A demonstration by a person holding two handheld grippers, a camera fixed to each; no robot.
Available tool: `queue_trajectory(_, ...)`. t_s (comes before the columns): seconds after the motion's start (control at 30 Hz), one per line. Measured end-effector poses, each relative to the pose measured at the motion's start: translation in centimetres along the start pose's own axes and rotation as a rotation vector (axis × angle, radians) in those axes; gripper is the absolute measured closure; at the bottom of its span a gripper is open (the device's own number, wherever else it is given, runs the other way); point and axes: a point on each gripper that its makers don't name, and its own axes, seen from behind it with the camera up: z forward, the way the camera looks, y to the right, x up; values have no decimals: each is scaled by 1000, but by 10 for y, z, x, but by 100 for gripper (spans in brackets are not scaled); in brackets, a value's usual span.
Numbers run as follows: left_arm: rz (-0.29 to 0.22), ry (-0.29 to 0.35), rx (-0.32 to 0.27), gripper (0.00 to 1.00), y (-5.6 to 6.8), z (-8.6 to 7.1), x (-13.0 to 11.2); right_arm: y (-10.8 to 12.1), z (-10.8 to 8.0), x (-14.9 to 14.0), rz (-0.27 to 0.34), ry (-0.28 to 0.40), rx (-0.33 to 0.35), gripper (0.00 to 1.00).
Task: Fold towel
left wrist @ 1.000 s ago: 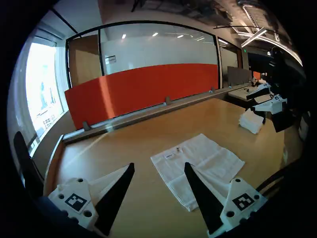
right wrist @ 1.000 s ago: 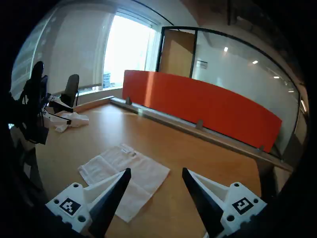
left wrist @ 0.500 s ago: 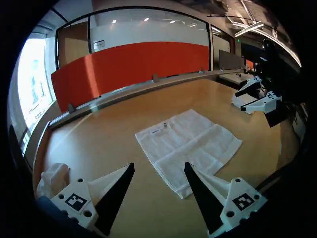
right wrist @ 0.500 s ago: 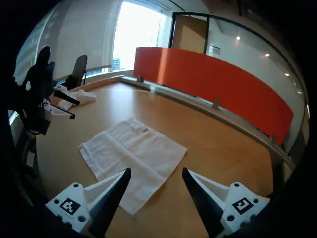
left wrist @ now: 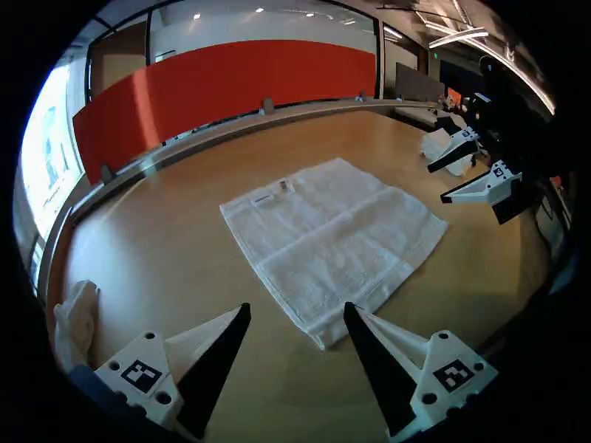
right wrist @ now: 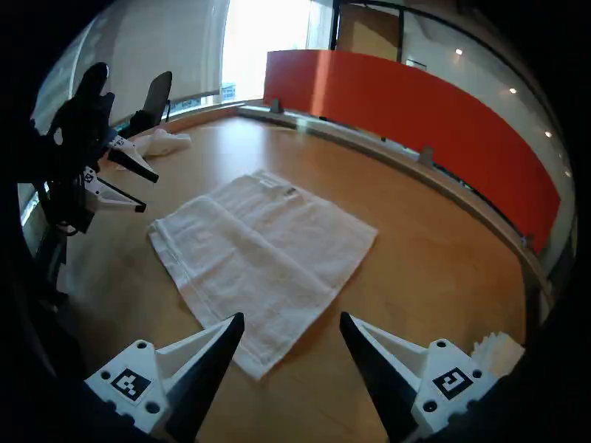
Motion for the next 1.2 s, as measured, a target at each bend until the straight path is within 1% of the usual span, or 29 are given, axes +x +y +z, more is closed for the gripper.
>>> queue_trajectory(0.17,9,-44,-27,7,9,10,-17,-8,4,-21,1,-42,23,3)
queue_trajectory(0.3,2,-69,-48,7,15,16,-26,-12,5,-34,4,-67,36,5)
queue_trajectory(0.5,-16,-92,-67,7,20,22,-33,-17,4,-45,-8,-94,55,11)
queue_trajectory(0.63,-20,-100,-80,7,24,24,-35,-18,4,-52,-13,-113,61,14)
queue_trajectory(0.7,-17,-106,-84,9,25,26,-37,-18,4,-53,-11,-118,64,15)
queue_trajectory(0.77,-12,-112,-82,12,25,27,-40,-18,3,-54,-7,-119,67,16)
queue_trajectory(0.97,1,-130,-78,26,26,29,-46,-20,3,-58,-12,-132,82,25)
queue_trajectory(1.1,8,-135,-78,28,26,30,-47,-23,4,-60,-15,-134,94,30)
queue_trajectory(1.2,16,-136,-77,28,27,30,-47,-24,5,-60,-11,-133,100,31)
